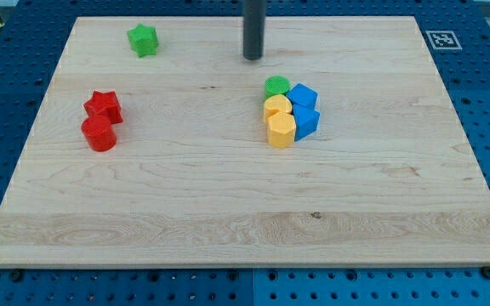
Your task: Move the green star diagonal to the top right of the red star
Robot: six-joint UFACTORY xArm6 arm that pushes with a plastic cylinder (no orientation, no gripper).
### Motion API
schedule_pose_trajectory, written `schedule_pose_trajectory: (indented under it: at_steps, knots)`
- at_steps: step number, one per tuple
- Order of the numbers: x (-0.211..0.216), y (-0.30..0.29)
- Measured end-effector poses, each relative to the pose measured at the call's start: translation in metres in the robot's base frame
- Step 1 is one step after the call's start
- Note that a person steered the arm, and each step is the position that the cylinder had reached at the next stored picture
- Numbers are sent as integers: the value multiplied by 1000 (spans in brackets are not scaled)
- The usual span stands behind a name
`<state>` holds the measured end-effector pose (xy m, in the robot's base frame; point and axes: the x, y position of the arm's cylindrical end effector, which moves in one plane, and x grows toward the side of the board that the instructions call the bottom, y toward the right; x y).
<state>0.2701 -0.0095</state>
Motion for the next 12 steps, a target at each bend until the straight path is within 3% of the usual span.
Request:
schedule_pose_trajectory:
  at_steps: [1, 2, 4, 5, 6, 10, 12]
  knots:
    - [-53, -63]
    - [-79, -104]
    - [-78, -213]
    - [-61, -235]
    - [-29, -224]
    - [-9, -109]
    - [2, -115]
